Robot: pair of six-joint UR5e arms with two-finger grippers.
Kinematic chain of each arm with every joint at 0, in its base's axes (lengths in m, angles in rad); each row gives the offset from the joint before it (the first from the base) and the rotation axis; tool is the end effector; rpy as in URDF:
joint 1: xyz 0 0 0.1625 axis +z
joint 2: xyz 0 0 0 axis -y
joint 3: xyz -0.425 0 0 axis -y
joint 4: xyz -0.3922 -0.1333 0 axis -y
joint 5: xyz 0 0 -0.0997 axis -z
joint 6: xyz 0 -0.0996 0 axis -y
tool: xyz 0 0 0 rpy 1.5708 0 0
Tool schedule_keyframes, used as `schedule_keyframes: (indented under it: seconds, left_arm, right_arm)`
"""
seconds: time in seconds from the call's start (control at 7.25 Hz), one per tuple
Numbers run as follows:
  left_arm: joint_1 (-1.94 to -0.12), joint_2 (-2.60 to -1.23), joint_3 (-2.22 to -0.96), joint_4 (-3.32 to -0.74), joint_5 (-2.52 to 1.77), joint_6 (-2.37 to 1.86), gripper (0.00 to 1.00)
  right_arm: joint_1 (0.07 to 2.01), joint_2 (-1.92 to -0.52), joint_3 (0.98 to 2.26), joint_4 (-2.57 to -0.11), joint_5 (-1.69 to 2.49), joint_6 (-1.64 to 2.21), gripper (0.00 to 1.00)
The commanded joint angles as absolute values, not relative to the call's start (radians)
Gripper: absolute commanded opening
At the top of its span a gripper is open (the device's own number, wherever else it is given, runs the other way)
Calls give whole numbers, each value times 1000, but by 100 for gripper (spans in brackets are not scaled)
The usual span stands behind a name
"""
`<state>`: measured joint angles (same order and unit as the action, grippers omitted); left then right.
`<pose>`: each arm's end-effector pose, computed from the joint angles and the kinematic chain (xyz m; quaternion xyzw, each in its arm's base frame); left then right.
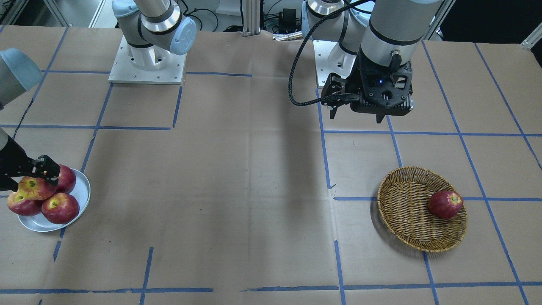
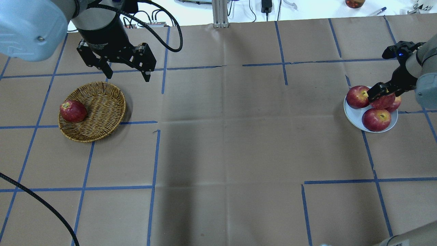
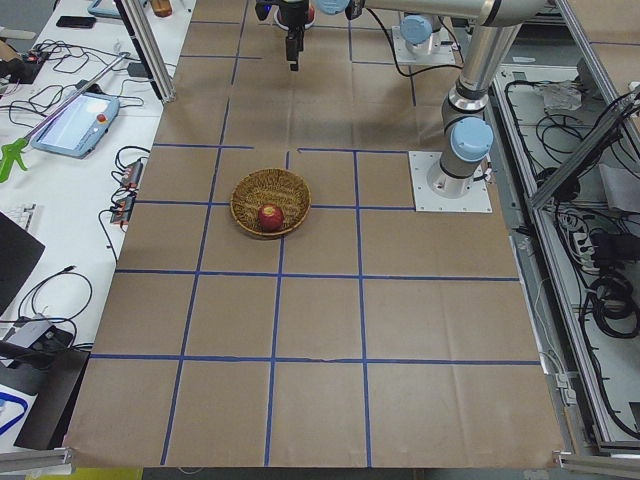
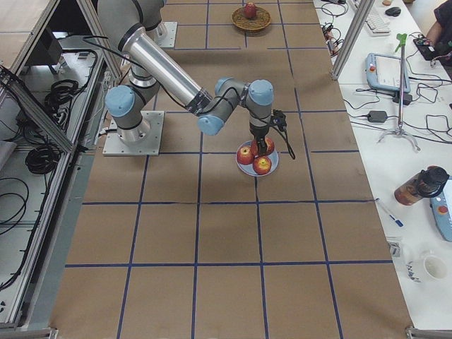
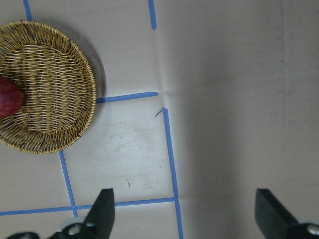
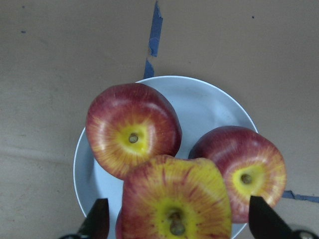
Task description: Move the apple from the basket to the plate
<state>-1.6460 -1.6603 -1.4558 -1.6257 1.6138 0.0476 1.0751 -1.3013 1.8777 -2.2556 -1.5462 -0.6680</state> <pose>-0.1682 -0.5156 0.4934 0.0617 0.9978 0.0144 0.0217 -0.1431 -0.5500 0.2702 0.0866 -0.9947 0.0520 0.0195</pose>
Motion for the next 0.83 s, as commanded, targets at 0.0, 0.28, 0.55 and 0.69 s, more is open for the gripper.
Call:
schedule_keyframes:
  seconds: [0.0, 0.28, 0.55, 0.69]
  left_arm:
    - [-1646, -1661, -1456, -1626, 1614, 48, 99]
    - [-1646, -1661, -1456, -1624, 1614, 48, 99]
    - [-1646, -1661, -1456, -1628, 1614, 48, 99]
    - [-1644, -1664, -1453, -1625, 1614, 48, 99]
  right_arm:
    - [1103, -1380, 1847, -2241, -1543, -640, 100]
    - [1228, -1469, 1810, -2118, -1555, -458, 100]
    - [1381, -1561, 1804, -1940, -1565, -253, 100]
    - [1467, -1587, 1804, -1878, -1565, -115, 100]
